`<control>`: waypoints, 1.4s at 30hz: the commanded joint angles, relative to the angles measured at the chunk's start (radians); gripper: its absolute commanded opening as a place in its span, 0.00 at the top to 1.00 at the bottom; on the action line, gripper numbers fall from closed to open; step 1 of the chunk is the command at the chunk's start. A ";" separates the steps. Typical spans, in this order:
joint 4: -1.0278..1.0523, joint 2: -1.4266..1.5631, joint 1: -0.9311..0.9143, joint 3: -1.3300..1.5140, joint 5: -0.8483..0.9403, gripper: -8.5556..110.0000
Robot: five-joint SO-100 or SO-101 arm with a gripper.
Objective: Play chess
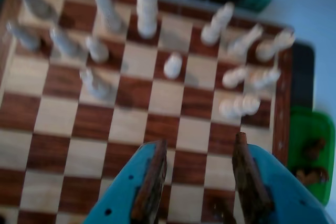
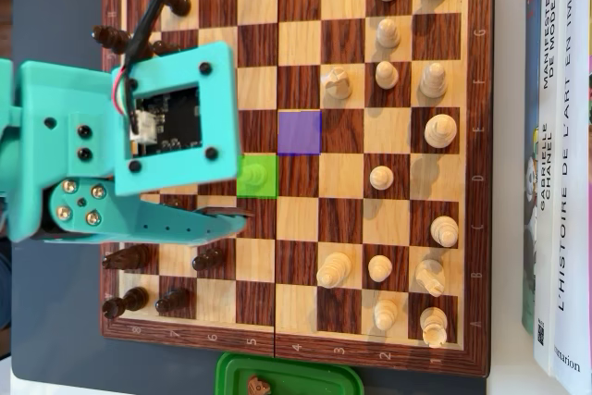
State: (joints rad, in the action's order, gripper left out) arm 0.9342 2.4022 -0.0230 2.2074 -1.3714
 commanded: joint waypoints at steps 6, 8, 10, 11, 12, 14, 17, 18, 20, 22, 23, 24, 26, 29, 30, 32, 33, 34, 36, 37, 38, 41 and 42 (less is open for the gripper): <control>-0.331 0.264 0.000 0.225 -0.006 0.77; -0.434 0.311 0.025 0.270 -0.006 0.77; -0.543 0.357 0.051 0.311 -0.006 0.77; -0.598 0.380 0.064 0.333 -0.006 0.77; -0.655 0.403 0.077 0.353 -0.006 0.77; -0.773 0.446 0.095 0.397 -0.021 0.77; -0.951 0.514 0.101 0.492 -0.087 0.77; -1.012 0.541 0.101 0.526 -0.106 0.77; -1.132 0.598 0.094 0.597 -0.124 0.77; -1.250 0.657 0.086 0.661 -0.127 0.77; -1.304 0.683 0.086 0.690 -0.127 0.77; -1.350 0.706 0.086 0.715 -0.127 0.77; -1.431 0.749 0.086 0.752 -0.126 0.77; -1.537 0.798 0.086 0.785 -0.126 0.77; -1.575 0.813 0.086 0.793 -0.124 0.77; -1.651 0.839 0.086 0.816 -0.124 0.77; -1.692 0.853 0.083 0.828 -0.124 0.77; -1.733 0.868 0.072 0.847 -0.124 0.77; -1.824 0.900 0.049 0.882 -0.124 0.77; -1.868 0.919 0.040 0.899 -0.124 0.77; -1.905 0.939 0.032 0.917 -0.124 0.77; -2.016 0.948 0.021 0.939 -0.124 0.77; -2.052 0.948 0.020 0.943 -0.124 0.77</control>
State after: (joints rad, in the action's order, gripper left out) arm -1.0492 3.3410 0.0061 3.1355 -1.4895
